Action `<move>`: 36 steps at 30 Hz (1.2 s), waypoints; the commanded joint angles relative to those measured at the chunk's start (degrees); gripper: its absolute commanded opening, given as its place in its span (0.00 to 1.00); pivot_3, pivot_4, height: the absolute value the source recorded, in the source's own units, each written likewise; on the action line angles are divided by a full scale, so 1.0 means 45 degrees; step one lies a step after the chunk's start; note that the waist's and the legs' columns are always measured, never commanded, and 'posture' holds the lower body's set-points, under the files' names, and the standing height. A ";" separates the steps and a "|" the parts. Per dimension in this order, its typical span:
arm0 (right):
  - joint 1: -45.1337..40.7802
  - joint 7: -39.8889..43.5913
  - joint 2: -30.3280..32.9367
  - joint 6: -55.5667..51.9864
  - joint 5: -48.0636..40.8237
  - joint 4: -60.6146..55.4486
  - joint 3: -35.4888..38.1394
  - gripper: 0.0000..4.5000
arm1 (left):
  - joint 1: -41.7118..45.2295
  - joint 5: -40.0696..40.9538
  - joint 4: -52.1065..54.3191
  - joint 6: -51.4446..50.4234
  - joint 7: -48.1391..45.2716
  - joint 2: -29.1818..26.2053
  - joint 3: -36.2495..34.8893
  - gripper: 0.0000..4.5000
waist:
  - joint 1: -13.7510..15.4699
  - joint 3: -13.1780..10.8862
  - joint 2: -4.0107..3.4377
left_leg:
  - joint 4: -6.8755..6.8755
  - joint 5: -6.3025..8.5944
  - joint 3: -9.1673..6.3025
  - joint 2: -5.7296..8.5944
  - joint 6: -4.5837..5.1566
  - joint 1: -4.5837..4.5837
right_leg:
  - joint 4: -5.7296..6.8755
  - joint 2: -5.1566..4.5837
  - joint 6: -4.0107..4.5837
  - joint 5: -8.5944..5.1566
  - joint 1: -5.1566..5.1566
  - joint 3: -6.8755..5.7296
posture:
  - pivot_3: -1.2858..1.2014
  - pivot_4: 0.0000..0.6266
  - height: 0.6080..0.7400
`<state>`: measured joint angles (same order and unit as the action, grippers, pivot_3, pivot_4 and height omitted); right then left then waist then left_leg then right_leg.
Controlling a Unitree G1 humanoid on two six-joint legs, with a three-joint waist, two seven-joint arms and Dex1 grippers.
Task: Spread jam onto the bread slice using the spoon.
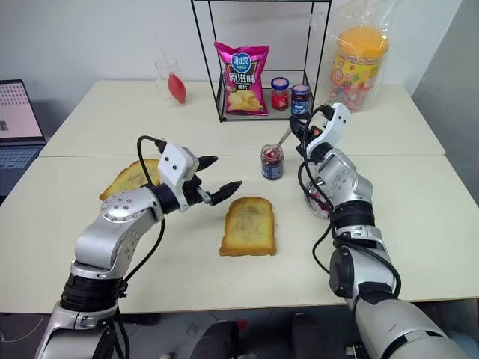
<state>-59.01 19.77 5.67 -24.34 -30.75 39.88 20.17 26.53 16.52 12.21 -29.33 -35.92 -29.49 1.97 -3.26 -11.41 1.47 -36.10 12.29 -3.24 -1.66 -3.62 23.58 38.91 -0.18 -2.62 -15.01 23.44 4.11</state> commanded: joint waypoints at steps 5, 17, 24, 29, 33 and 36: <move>-0.0002 0.0679 0.0066 0.1600 0.1355 -0.0918 -0.1410 0.01 | 0.0217 -0.0098 0.0060 0.0391 -0.0134 0.0042 -0.0012 1.00 | -0.0003 0.0000 0.0000 | 0.0001 0.0000 0.0001 0.0000 0.0000 0.0002 | 0.0000 0.0000 0.0000 0.0000 0.0005 0.0000 | 0.52 0.24 1.00; 0.0727 0.1229 0.0177 0.4071 0.3665 -0.0737 -0.3372 0.01 | 0.0194 -0.0161 0.0081 0.0434 -0.0182 0.0082 -0.0001 1.00 | -0.0001 0.0000 0.0000 | 0.0003 0.0000 -0.0001 -0.0002 0.0000 0.0004 | 0.0001 0.0001 0.0000 0.0000 0.0010 -0.0001 | 0.52 0.24 1.00; 0.0963 0.1506 0.0046 0.3455 0.3607 -0.0829 -0.3528 0.01 | 0.0190 -0.0230 0.0117 0.0429 -0.0200 0.0110 0.0022 1.00 | -0.0001 0.0000 0.0000 | 0.0002 0.0000 -0.0002 -0.0002 -0.0001 0.0003 | 0.0002 0.0001 0.0000 0.0000 0.0010 -0.0001 | 0.52 0.24 1.00; 0.0819 0.1211 -0.0273 0.2168 0.2657 -0.0975 -0.2781 0.01 | 0.0192 -0.0281 0.0118 0.0450 -0.0226 0.0123 0.0035 1.00 | -0.0002 0.0000 0.0000 | 0.0002 0.0000 -0.0002 -0.0001 -0.0001 0.0003 | 0.0003 0.0001 0.0000 0.0000 0.0010 -0.0001 | 0.52 0.24 1.00; 0.0705 0.0941 -0.0399 0.1388 0.2130 -0.1049 -0.2232 0.01 | 0.0195 -0.0300 0.0133 0.0447 -0.0211 0.0150 0.0045 1.00 | 0.0000 0.0000 0.0000 | 0.0002 0.0000 -0.0003 -0.0001 -0.0001 0.0004 | 0.0003 0.0000 0.0000 0.0000 0.0009 0.0000 | 0.52 0.24 1.00; 0.0596 0.0772 -0.0416 0.1161 0.1881 -0.1075 -0.1911 0.01 | 0.0204 -0.0306 0.0117 0.0463 -0.0212 0.0167 0.0055 1.00 | -0.0001 0.0000 0.0000 | 0.0003 0.0000 -0.0003 -0.0002 0.0000 0.0003 | 0.0004 0.0001 0.0000 0.0000 0.0010 -0.0001 | 0.52 0.24 1.00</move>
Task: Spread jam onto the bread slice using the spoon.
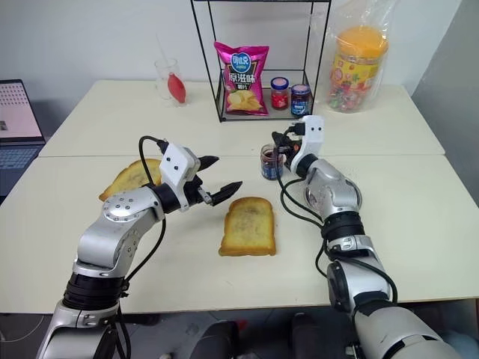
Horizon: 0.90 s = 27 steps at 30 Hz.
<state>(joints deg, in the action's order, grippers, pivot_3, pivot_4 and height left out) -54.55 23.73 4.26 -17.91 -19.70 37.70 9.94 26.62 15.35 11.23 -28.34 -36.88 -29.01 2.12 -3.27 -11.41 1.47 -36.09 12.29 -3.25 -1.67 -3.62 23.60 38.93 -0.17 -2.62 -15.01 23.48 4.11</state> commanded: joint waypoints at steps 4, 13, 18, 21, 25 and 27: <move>-0.0607 -0.0433 -0.0142 -0.0610 -0.1105 -0.0559 0.0966 0.01 | 0.0212 -0.0074 0.0293 0.0273 0.0011 0.0098 0.0056 1.00 | 0.0000 0.0000 0.0000 | 0.0001 0.0000 0.0001 -0.0001 0.0000 0.0001 | -0.0001 0.0001 0.0000 0.0000 0.0000 0.0002 | 0.52 0.24 1.00; -0.1110 -0.1231 -0.0238 -0.1313 -0.2320 -0.0376 0.2207 0.01 | 0.0337 -0.0129 0.0158 0.0338 0.0007 0.0126 0.0087 1.00 | -0.0001 0.0000 0.0000 | 0.0001 0.0000 0.0002 -0.0001 0.0000 0.0001 | -0.0001 0.0001 0.0000 0.0000 0.0001 0.0001 | 0.52 0.24 1.00; -0.1206 -0.1456 -0.0276 -0.1622 -0.2697 -0.0382 0.2499 0.01 | 0.0365 -0.0126 0.0150 0.0316 0.0027 0.0128 0.0092 1.00 | -0.0001 0.0000 0.0000 | 0.0001 0.0000 0.0004 0.0000 0.0000 0.0002 | -0.0003 0.0001 0.0000 0.0000 0.0001 0.0002 | 0.52 0.24 1.00; -0.1216 -0.1550 -0.0271 -0.1708 -0.2799 -0.0394 0.2524 0.01 | 0.0377 -0.0125 0.0144 0.0311 0.0043 0.0125 0.0095 1.00 | -0.0002 0.0000 0.0000 | 0.0001 0.0000 0.0003 0.0000 0.0000 0.0002 | -0.0003 0.0001 0.0000 0.0000 0.0001 0.0002 | 0.52 0.24 1.00; -0.1243 -0.1679 -0.0265 -0.1738 -0.2889 -0.0355 0.2639 0.01 | 0.0397 -0.0132 0.0118 0.0338 0.0066 0.0137 0.0094 1.00 | -0.0003 0.0000 0.0000 | 0.0001 0.0000 0.0003 -0.0001 0.0001 0.0002 | -0.0002 0.0001 0.0000 0.0000 0.0001 0.0001 | 0.52 0.24 1.00; -0.1259 -0.1721 -0.0240 -0.1729 -0.2919 -0.0333 0.2688 0.01 | 0.0412 -0.0138 0.0094 0.0354 0.0081 0.0147 0.0090 1.00 | -0.0003 0.0000 0.0000 | 0.0001 0.0000 0.0003 0.0000 0.0000 0.0002 | -0.0003 0.0001 0.0000 0.0000 0.0001 0.0002 | 0.52 0.24 1.00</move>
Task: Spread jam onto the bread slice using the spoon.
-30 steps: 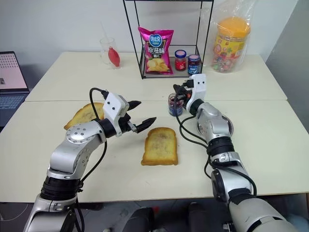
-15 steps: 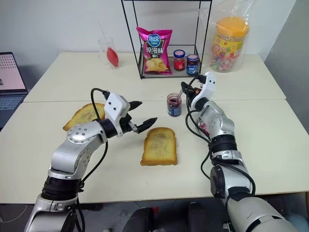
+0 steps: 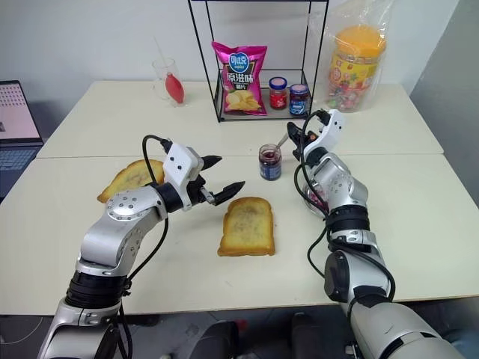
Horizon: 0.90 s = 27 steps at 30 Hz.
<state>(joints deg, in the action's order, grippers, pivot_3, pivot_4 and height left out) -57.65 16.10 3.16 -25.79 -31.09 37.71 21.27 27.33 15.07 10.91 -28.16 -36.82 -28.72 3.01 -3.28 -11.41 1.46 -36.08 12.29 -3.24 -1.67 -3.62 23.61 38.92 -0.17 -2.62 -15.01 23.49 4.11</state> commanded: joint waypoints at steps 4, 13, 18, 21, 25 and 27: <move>-0.0610 -0.0161 0.0036 -0.0042 -0.0585 -0.0320 0.0341 0.01 | 0.0293 -0.0087 0.0112 0.0344 0.0089 0.0101 -0.0114 1.00 | -0.0001 0.0000 0.0000 | 0.0000 0.0000 0.0000 0.0000 0.0000 0.0000 | -0.0001 0.0000 0.0000 0.0000 0.0000 0.0000 | 0.52 0.24 1.00; -0.0549 -0.0390 0.0029 -0.0314 -0.0935 -0.0469 0.0556 0.01 | 0.0438 -0.0102 -0.0100 0.0450 0.0075 0.0093 -0.0191 1.00 | 0.0000 0.0000 0.0000 | 0.0000 0.0000 0.0000 0.0000 0.0000 0.0001 | -0.0001 0.0000 0.0000 0.0000 0.0001 -0.0001 | 0.52 0.24 1.00; -0.0486 -0.0472 0.0049 -0.0449 -0.1126 -0.0537 0.0710 0.01 | 0.0524 -0.0116 -0.0274 0.0572 0.0066 0.0067 -0.0213 1.00 | 0.0000 0.0000 0.0000 | 0.0000 0.0000 0.0000 0.0000 0.0000 0.0003 | -0.0001 0.0000 0.0000 0.0000 0.0001 -0.0001 | 0.52 0.24 1.00; -0.0475 -0.0556 0.0043 -0.0523 -0.1291 -0.0553 0.0770 0.01 | 0.0566 -0.0128 -0.0360 0.0631 0.0055 0.0056 -0.0215 1.00 | 0.0000 0.0000 0.0000 | 0.0000 0.0000 0.0000 0.0000 0.0000 0.0003 | -0.0001 0.0000 0.0000 0.0000 0.0001 0.0000 | 0.52 0.24 1.00; -0.0413 -0.0636 0.0007 -0.0705 -0.1538 -0.0658 0.0876 0.01 | 0.0603 -0.0137 -0.0411 0.0686 0.0048 0.0054 -0.0217 1.00 | 0.0001 0.0000 0.0000 | 0.0001 0.0000 0.0000 0.0000 0.0000 0.0004 | -0.0002 0.0000 0.0000 0.0000 0.0003 0.0000 | 0.52 0.24 1.00; -0.0414 -0.0658 -0.0001 -0.0726 -0.1592 -0.0649 0.0898 0.01 | 0.0618 -0.0139 -0.0454 0.0726 0.0037 0.0048 -0.0221 1.00 | 0.0001 0.0000 0.0000 | 0.0001 0.0000 0.0000 0.0000 0.0000 0.0007 | -0.0002 0.0000 0.0000 0.0000 0.0004 -0.0001 | 0.52 0.24 1.00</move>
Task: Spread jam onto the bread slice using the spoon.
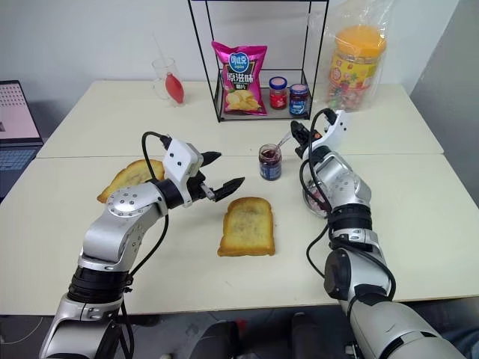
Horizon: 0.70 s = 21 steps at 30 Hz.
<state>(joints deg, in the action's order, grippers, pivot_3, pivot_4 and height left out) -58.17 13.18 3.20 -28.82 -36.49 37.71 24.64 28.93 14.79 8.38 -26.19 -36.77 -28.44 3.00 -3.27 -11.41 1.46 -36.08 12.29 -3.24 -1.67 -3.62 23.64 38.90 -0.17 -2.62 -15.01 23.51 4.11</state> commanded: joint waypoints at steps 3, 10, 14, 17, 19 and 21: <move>-0.0280 -0.0095 0.0004 -0.0058 -0.0505 -0.0606 0.0215 0.01 | 0.0293 -0.0097 0.0046 0.0357 0.0006 -0.0028 -0.0225 1.00 | -0.0001 0.0000 0.0000 | 0.0000 0.0000 0.0000 0.0000 0.0000 0.0001 | 0.0000 0.0000 0.0000 0.0000 0.0001 0.0000 | 0.52 0.24 1.00; -0.0291 -0.0174 0.0061 -0.0092 -0.0677 -0.0632 0.0404 0.01 | 0.0394 -0.0119 -0.0006 0.0393 0.0018 0.0013 -0.0185 1.00 | 0.0000 0.0000 0.0000 | 0.0000 0.0000 0.0000 0.0000 0.0000 0.0007 | -0.0001 0.0000 0.0000 0.0000 0.0004 -0.0001 | 0.52 0.24 1.00; -0.0296 -0.0248 0.0061 -0.0132 -0.0806 -0.0678 0.0515 0.01 | 0.0455 -0.0125 -0.0061 0.0419 -0.0005 0.0038 -0.0159 1.00 | 0.0000 0.0000 0.0000 | 0.0000 0.0000 0.0000 0.0000 0.0000 0.0008 | -0.0001 0.0000 0.0000 0.0000 0.0007 -0.0001 | 0.52 0.24 1.00; -0.0288 -0.0372 0.0016 -0.0193 -0.1006 -0.0732 0.0630 0.01 | 0.0503 -0.0133 -0.0128 0.0456 -0.0044 0.0046 -0.0148 1.00 | 0.0000 0.0000 0.0000 | 0.0000 0.0000 0.0000 0.0000 0.0000 0.0010 | -0.0001 0.0000 0.0000 0.0000 0.0007 0.0000 | 0.52 0.24 1.00; -0.0269 -0.0433 0.0006 -0.0241 -0.1133 -0.0778 0.0694 0.01 | 0.0557 -0.0152 -0.0189 0.0491 -0.0052 0.0073 -0.0123 1.00 | 0.0001 0.0000 0.0000 | 0.0000 0.0000 0.0000 0.0000 0.0000 0.0011 | -0.0002 0.0000 0.0000 0.0000 0.0008 -0.0001 | 0.52 0.24 1.00; -0.0277 -0.0556 -0.0016 -0.0311 -0.1297 -0.0766 0.0834 0.01 | 0.0578 -0.0149 -0.0200 0.0522 -0.0073 0.0088 -0.0109 1.00 | 0.0000 0.0000 0.0000 | 0.0000 0.0000 0.0000 0.0000 0.0000 0.0011 | -0.0002 0.0000 0.0000 0.0000 0.0009 0.0000 | 0.52 0.24 1.00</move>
<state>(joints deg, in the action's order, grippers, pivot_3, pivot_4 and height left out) -58.17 10.96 3.20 -29.90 -40.17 37.21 27.58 30.08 14.28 6.39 -25.53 -36.92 -28.30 3.01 -3.28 -11.41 1.46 -36.08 12.29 -3.24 -1.67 -3.61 23.69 38.90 -0.17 -2.62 -15.01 23.55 4.10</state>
